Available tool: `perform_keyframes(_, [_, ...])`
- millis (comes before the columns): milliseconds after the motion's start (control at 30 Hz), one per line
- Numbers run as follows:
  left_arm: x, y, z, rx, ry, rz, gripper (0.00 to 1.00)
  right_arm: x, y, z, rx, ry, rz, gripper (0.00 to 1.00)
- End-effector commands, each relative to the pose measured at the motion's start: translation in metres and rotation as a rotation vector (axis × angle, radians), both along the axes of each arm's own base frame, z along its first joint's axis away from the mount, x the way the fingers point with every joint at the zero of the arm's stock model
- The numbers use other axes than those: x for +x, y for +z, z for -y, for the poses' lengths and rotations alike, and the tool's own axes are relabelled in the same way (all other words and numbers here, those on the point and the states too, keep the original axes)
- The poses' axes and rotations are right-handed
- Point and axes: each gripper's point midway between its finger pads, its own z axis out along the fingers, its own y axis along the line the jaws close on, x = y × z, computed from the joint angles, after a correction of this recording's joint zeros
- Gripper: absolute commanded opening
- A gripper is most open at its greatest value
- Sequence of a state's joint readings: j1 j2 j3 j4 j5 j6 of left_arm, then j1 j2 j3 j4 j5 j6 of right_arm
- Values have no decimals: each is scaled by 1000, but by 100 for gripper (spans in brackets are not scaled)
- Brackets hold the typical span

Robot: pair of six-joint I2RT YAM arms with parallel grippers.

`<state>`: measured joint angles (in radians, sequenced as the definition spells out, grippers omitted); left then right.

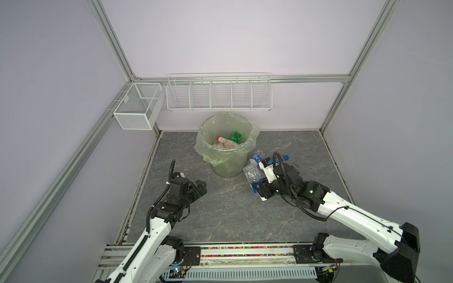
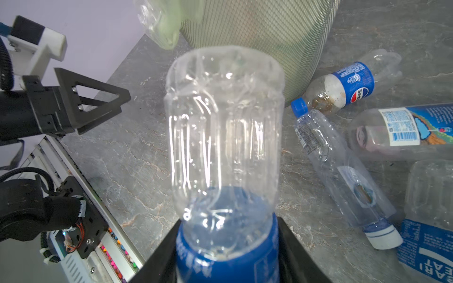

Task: Throw the plastic bottles in the bin
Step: 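Lift the blue-labelled bottle with the right gripper toward the bin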

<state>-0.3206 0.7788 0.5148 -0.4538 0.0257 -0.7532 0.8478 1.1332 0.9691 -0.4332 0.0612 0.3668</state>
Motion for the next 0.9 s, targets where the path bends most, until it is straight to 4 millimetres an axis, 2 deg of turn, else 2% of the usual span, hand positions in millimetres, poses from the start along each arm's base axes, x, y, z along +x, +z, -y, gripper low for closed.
perform_keyframes(0, [4,18,-1,1,4,49,100,0,15,1,7,-11,9,47])
perform_keyframes(167, [0,24,-2,3,-11,66,100,5,39,-1,21,-16,42,46])
perform_keyframes(433, [-3,23,-3,13,-18,62,100,12,79,-4,74,-25,116,46])
perform_keyframes(667, [-7,18,-1,6,-27,50,100,20,105,-9,111,-43,156,46])
perform_keyframes(867, [-6,22,0,0,-34,59,100,29,124,-19,114,-32,180,46])
